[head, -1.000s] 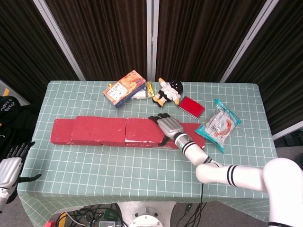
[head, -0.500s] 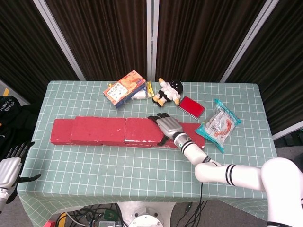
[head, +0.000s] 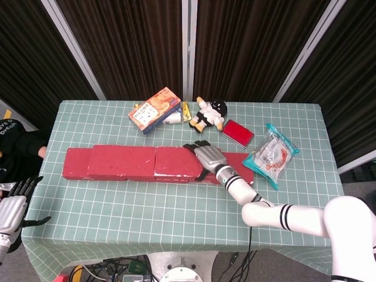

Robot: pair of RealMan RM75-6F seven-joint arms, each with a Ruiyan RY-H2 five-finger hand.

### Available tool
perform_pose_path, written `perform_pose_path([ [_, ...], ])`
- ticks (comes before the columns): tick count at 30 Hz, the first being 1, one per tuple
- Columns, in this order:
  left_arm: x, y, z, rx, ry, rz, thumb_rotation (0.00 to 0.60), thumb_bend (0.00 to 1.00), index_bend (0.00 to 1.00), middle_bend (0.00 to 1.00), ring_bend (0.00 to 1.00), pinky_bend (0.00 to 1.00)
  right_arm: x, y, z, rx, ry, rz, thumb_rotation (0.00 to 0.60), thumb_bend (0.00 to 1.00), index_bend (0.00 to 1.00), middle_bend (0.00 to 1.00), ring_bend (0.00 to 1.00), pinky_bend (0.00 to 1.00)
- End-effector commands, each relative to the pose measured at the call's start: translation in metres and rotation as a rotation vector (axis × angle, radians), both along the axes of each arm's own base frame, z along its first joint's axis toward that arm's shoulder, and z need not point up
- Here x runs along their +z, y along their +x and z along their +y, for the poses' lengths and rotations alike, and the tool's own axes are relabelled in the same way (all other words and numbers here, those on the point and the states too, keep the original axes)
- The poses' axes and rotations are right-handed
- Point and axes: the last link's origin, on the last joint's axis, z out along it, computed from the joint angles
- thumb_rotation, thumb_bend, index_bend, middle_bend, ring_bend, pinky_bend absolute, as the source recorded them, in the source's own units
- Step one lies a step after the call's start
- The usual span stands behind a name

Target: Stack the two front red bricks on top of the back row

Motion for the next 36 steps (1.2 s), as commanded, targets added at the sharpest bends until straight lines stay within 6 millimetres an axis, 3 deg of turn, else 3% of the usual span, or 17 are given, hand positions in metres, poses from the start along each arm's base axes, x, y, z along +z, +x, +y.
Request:
perform_pose_path([
  [1, 0.000, 0.000, 0.000, 0.001, 0.000, -0.001, 0.600, 0.00, 0.04, 0.00, 0.00, 0.00, 0.000, 0.001, 0.000, 0.001, 0.008, -0.004, 0.600, 0.00, 0.00, 0.09, 0.00, 0.00],
  [5, 0.000, 0.000, 0.000, 0.002, -0.001, -0.002, 0.600, 0.00, 0.04, 0.00, 0.00, 0.00, 0.001, 0.001, 0.000, 0.001, 0.015, -0.006, 0.600, 0.00, 0.00, 0.00, 0.00, 0.00],
  [21, 0.001, 0.002, 0.000, -0.004, 0.004, -0.001, 0.600, 0.00, 0.04, 0.00, 0.00, 0.00, 0.016, 0.001, 0.003, 0.022, -0.031, -0.032, 0.600, 0.00, 0.00, 0.00, 0.00, 0.00],
  [30, 0.002, 0.008, 0.003, -0.016, 0.013, 0.007, 0.600, 0.00, 0.04, 0.00, 0.00, 0.00, 0.057, 0.003, 0.018, 0.062, -0.074, -0.075, 0.600, 0.00, 0.00, 0.00, 0.00, 0.00],
  [36, 0.000, 0.014, 0.006, -0.025, 0.014, 0.009, 0.600, 0.00, 0.04, 0.00, 0.00, 0.00, 0.095, -0.012, 0.036, 0.062, -0.126, -0.109, 0.600, 0.00, 0.00, 0.00, 0.00, 0.00],
])
